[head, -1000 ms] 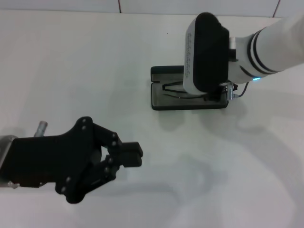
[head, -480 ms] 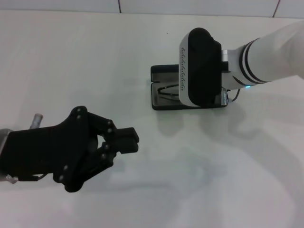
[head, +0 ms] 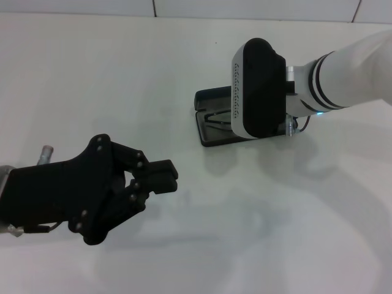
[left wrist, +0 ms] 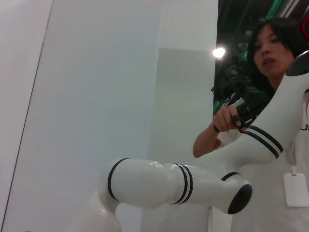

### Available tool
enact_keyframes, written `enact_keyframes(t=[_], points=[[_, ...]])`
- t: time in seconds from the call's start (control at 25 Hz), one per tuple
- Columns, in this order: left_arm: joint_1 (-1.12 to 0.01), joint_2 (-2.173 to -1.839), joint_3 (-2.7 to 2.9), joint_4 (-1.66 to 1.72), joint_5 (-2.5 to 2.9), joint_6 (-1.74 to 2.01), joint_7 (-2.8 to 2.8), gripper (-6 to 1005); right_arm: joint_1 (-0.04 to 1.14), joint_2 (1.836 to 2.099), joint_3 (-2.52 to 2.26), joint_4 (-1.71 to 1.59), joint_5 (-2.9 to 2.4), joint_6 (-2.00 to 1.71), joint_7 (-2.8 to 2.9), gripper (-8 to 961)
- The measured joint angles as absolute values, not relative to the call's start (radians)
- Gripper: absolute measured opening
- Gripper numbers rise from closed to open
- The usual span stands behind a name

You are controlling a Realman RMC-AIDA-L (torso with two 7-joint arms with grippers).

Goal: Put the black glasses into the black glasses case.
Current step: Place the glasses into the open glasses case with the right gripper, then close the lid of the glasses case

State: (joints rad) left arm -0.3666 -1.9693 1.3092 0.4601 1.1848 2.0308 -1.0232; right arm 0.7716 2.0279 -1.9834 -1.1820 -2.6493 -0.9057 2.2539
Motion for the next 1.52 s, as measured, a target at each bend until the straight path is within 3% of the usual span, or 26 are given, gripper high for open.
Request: enact_keyframes(t=[1.08, 1.28, 1.52], points=[[-0.354, -1.971, 1.307, 0.455, 1.186, 2.031, -1.006, 79, 0.772, 2.028, -1.996, -1.245, -2.728, -0.972, 2.255, 172], [-0.354, -1.971, 1.307, 0.451, 1.186, 2.031, -0.997, 79, 0.769, 2.028, -1.996, -1.261, -2.729, -0.998, 2.256, 242], [-0.353, -1.971, 1.285, 0.451, 1.185, 2.031, -0.997, 79, 0.693, 2.028, -1.967, -1.382, -2.712, -1.052, 2.259, 243]])
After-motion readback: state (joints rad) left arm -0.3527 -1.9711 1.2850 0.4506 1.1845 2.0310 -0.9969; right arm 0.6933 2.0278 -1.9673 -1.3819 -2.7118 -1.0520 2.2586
